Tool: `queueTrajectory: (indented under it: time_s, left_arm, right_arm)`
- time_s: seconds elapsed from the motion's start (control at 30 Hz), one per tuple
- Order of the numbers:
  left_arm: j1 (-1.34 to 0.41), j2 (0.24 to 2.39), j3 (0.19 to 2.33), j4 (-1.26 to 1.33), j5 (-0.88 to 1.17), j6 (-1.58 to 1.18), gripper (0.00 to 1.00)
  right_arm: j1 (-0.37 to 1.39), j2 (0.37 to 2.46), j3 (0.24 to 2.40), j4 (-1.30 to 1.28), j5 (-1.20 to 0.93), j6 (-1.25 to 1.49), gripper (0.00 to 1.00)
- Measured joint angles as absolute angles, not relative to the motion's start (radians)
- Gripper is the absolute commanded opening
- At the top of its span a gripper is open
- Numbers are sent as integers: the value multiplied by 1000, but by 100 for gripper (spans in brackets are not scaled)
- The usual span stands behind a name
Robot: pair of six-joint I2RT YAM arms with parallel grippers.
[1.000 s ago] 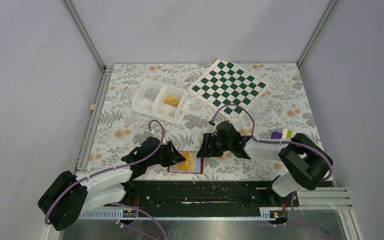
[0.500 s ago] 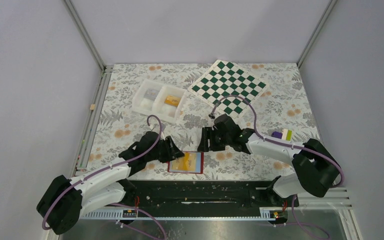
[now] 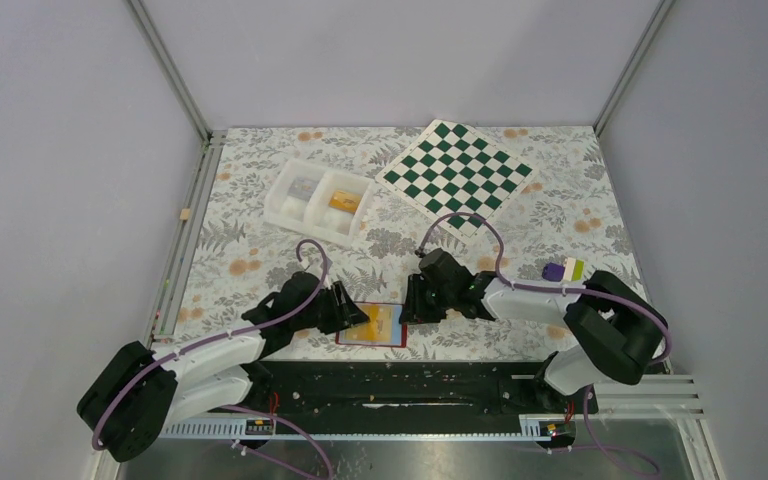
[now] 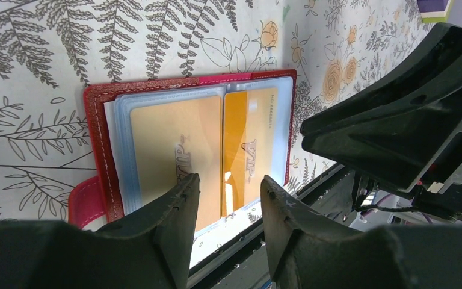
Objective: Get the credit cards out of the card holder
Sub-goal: Remove the credit card from the card holder.
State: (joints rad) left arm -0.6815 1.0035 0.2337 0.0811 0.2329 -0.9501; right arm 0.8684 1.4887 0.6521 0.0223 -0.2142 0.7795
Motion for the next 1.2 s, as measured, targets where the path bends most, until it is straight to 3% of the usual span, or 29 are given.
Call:
queueTrajectory:
  time_s: [0.43, 1.2]
  left_arm:
    - [-681, 1003, 202, 144, 242, -960, 43]
    - [-682, 997, 179, 195, 261, -997, 43]
  right_arm:
    - [877, 1586, 670, 120, -220, 804, 27]
    - [877, 1616, 670, 181, -243, 808, 26]
